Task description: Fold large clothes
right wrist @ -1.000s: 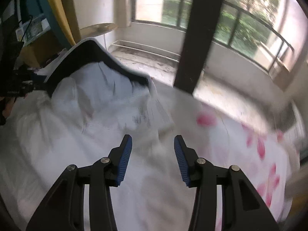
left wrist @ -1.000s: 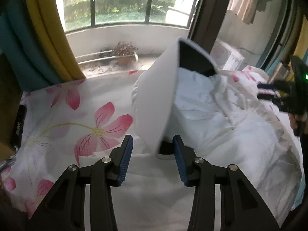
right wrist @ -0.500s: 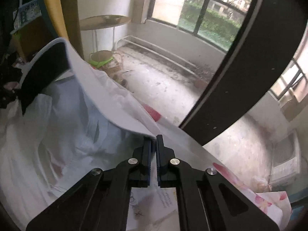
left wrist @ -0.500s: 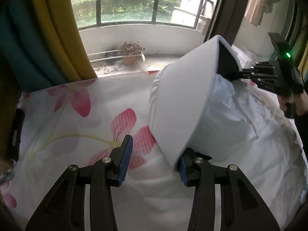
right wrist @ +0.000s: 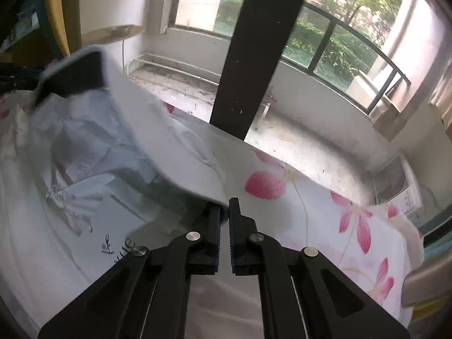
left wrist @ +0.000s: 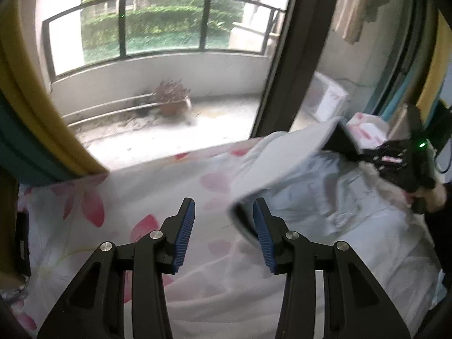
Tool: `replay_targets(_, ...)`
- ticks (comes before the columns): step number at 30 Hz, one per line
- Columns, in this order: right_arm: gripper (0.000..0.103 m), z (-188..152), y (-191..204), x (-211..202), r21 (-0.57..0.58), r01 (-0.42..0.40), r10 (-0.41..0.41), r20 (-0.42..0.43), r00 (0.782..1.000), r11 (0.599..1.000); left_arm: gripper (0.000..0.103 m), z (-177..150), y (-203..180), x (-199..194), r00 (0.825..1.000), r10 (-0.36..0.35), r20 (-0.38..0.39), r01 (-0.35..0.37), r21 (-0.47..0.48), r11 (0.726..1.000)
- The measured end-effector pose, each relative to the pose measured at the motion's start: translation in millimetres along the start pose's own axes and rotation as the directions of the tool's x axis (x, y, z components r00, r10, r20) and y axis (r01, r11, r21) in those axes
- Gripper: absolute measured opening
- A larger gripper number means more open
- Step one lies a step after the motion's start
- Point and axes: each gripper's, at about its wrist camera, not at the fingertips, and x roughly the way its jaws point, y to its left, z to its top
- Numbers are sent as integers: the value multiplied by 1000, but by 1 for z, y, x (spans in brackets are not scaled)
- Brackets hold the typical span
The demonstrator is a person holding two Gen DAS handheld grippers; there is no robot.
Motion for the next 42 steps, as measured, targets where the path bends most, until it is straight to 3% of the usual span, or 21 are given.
replay_targets(5,11,10,2,-6,11,-35,35,-7,999,999,45,11,-6,-23,997,-41,63,40,23,999)
replay_targets(10,15,8,-6,-28,16,-118,118,33,992,993,45,29,1,-3,997,2,80,1,-29,1000)
replay_targets(15,37,37,-14,-31,37,-123,118,109,987,992,45,42,5,23,996,-1,91,8,-80,997)
replay_targets(17,51,46,-14,-22,44,-125,119,113,986,991,45,43,2,41,998,-23,60,28,-79,996)
replay_targets(19,55,52,-13,-5,53,-169,163,97,982,984,45,40,0,53,999,-45,18,46,-76,996)
replay_targets(27,55,35,5,49,40,-249,252,-75,965,968,45,5,8,73,993,-70,-100,69,-15,998)
replay_targets(29,55,31,7,53,38,-269,272,-90,958,962,48,-4,10,75,988,-72,-135,76,23,997)
replay_targets(30,56,29,5,55,51,-297,301,-93,949,953,54,-8,12,75,987,-73,-146,78,32,996)
replay_targets(32,62,29,0,58,81,-344,351,-98,931,935,55,-12,16,75,985,-94,-144,100,36,994)
replay_targets(34,63,29,0,60,82,-359,365,-91,926,930,55,-9,17,75,983,-103,-155,110,35,993)
replay_targets(36,60,28,3,59,65,-368,372,-89,924,928,55,-7,16,76,981,-102,-165,109,38,993)
replay_targets(38,24,26,5,55,49,-381,384,-79,920,923,55,-5,16,76,980,-96,-174,104,37,994)
replay_targets(40,15,25,6,46,23,-352,353,-55,934,936,55,-3,14,77,978,-91,-188,98,28,995)
replay_targets(42,12,24,11,30,-45,-284,284,-13,959,958,55,-1,12,79,976,-92,-198,99,24,995)
